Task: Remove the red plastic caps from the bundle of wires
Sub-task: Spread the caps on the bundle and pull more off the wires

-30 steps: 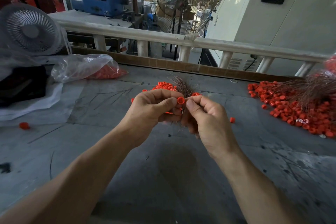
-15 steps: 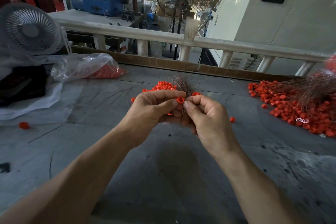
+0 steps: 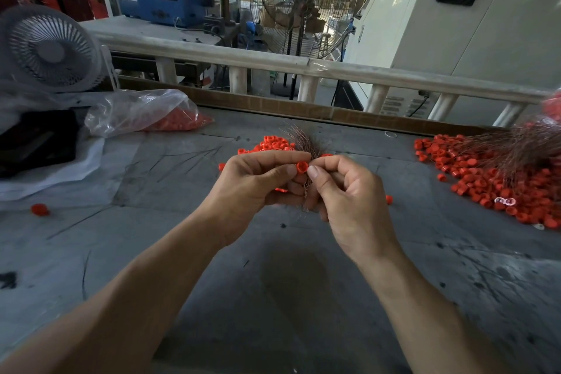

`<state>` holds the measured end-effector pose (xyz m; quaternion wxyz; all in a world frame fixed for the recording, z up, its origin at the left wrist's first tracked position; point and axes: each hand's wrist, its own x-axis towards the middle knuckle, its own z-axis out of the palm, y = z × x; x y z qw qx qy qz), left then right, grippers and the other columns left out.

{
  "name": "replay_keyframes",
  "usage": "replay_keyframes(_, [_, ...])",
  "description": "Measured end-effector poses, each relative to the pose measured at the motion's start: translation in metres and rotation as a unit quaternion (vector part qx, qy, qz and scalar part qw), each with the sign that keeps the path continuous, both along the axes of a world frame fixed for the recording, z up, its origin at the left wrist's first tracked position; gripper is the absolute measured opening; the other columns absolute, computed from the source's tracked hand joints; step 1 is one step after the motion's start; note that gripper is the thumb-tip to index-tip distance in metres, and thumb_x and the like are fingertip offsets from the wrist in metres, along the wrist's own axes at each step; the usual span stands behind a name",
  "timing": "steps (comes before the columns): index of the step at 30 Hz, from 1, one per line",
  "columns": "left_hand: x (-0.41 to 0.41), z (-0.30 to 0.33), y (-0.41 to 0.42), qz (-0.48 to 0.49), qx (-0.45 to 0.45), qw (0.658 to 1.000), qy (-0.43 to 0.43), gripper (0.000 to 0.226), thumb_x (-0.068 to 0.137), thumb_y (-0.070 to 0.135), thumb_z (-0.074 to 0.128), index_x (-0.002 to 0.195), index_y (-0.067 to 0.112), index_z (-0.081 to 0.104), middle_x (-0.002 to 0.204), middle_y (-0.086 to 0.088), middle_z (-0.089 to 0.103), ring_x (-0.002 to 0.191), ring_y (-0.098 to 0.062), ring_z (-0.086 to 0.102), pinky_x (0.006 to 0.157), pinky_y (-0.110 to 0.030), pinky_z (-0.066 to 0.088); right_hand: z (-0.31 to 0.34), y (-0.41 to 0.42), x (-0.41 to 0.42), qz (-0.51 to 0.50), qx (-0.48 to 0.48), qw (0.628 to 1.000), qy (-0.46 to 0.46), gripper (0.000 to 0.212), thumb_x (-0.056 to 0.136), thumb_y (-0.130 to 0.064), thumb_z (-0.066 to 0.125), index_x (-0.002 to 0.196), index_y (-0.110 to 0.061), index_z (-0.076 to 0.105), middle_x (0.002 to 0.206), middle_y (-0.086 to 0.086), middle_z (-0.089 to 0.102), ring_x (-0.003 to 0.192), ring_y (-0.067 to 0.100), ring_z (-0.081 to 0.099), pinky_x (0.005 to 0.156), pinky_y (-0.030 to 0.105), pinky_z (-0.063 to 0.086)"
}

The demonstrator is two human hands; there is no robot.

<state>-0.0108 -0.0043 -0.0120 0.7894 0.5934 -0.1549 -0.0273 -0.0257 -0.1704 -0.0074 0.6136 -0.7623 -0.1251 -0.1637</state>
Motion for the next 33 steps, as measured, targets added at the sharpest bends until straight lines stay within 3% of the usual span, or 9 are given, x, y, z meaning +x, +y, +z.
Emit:
replay_keyframes(5, [0.001,-0.001,0.0,-0.003,-0.023,1.0,0.014,0.024,0.094,0.0,0.058,0.115,-0.002,0.07,0.096,-0.026,0.069,0.09,-0.037,0.067,0.088,-0.056,0.057,-0.001,-0.001,0.0,0.002,-0.008,1.0,0.002,0.015,0.1,-0.019,0.063,0.089,-0.025,0.072,0.064,-0.005,0.068,0.057,0.005,0.06,0.053,0.016,0.045])
replay_keyframes(9, [0.002,-0.001,-0.001,-0.007,-0.046,0.999,0.019,0.024,0.091,0.003,0.061,0.113,0.0,0.071,0.092,-0.021,0.07,0.085,-0.031,0.069,0.078,-0.042,0.059,-0.001,-0.002,0.0,0.011,-0.012,1.0,0.019,0.019,0.102,-0.021,0.056,0.091,-0.027,0.071,0.064,-0.008,0.065,0.052,0.005,0.053,0.049,0.017,0.042])
replay_keyframes(15, [0.002,-0.001,-0.001,-0.002,-0.041,0.999,-0.004,0.027,0.085,0.007,0.064,0.111,0.002,0.071,0.089,-0.018,0.072,0.08,-0.024,0.07,0.076,-0.035,0.059,0.005,0.0,-0.007,0.064,0.044,0.996,0.041,0.02,0.105,-0.007,0.051,0.096,-0.011,0.068,0.054,-0.015,0.067,0.043,-0.003,0.061,0.039,0.007,0.038])
replay_keyframes(21, [0.002,-0.001,-0.001,0.004,-0.019,1.0,-0.013,0.024,0.089,0.004,0.062,0.111,0.001,0.07,0.086,-0.016,0.072,0.079,-0.024,0.07,0.075,-0.036,0.058,0.004,0.0,-0.005,0.044,0.04,0.997,0.046,0.014,0.104,-0.009,0.054,0.101,-0.014,0.066,0.059,-0.01,0.07,0.045,-0.001,0.062,0.039,0.012,0.038])
replay_keyframes(25, [0.001,0.0,0.0,0.006,-0.018,1.0,-0.005,0.028,0.085,0.01,0.066,0.111,0.003,0.071,0.085,-0.018,0.071,0.079,-0.024,0.069,0.07,-0.033,0.055,0.001,0.001,-0.002,0.041,0.064,0.995,0.069,0.014,0.104,-0.012,0.056,0.105,-0.02,0.067,0.069,0.002,0.075,0.044,0.0,0.059,0.038,0.014,0.038])
replay_keyframes(33, [-0.001,0.003,-0.002,-0.02,-0.069,0.997,0.041,0.03,0.085,0.004,0.063,0.113,-0.005,0.066,0.093,-0.024,0.069,0.079,-0.024,0.072,0.07,-0.033,0.06,-0.006,-0.001,0.004,0.053,0.064,0.991,0.108,0.012,0.103,-0.018,0.058,0.109,-0.025,0.065,0.059,-0.001,0.069,0.042,0.008,0.055,0.037,0.017,0.038])
